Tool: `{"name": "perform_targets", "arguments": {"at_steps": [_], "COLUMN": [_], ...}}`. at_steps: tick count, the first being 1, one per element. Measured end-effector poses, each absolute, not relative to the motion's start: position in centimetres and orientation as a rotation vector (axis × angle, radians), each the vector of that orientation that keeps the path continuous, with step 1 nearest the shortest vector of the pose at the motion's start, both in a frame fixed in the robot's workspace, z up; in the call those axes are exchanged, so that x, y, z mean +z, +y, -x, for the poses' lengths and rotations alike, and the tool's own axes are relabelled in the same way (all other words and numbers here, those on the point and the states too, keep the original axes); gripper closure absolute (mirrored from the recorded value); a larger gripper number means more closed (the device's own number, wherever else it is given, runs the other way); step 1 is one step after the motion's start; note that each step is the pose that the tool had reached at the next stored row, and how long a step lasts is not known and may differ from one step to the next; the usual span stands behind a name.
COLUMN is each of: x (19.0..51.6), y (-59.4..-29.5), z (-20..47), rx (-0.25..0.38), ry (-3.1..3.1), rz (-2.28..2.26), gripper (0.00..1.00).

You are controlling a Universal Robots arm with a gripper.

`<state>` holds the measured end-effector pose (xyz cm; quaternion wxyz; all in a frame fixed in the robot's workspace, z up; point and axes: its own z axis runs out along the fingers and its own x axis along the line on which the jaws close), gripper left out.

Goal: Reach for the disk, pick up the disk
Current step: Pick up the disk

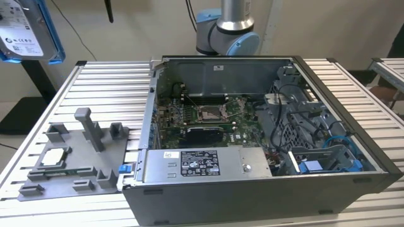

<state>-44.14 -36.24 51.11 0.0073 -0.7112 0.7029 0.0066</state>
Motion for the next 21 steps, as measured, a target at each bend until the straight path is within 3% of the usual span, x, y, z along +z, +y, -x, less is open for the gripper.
{"name": "perform_targets", "arguments": {"at_steps": [8,21], "x": [52.4,54.1], "y": [-36.2,-36.2], "z": [44.1,44.1], "rx": [-0.014,-0.014], "ry": [2.182,2.182], "rz": [2.209,2.209], "gripper": [1.00,1.00]}}
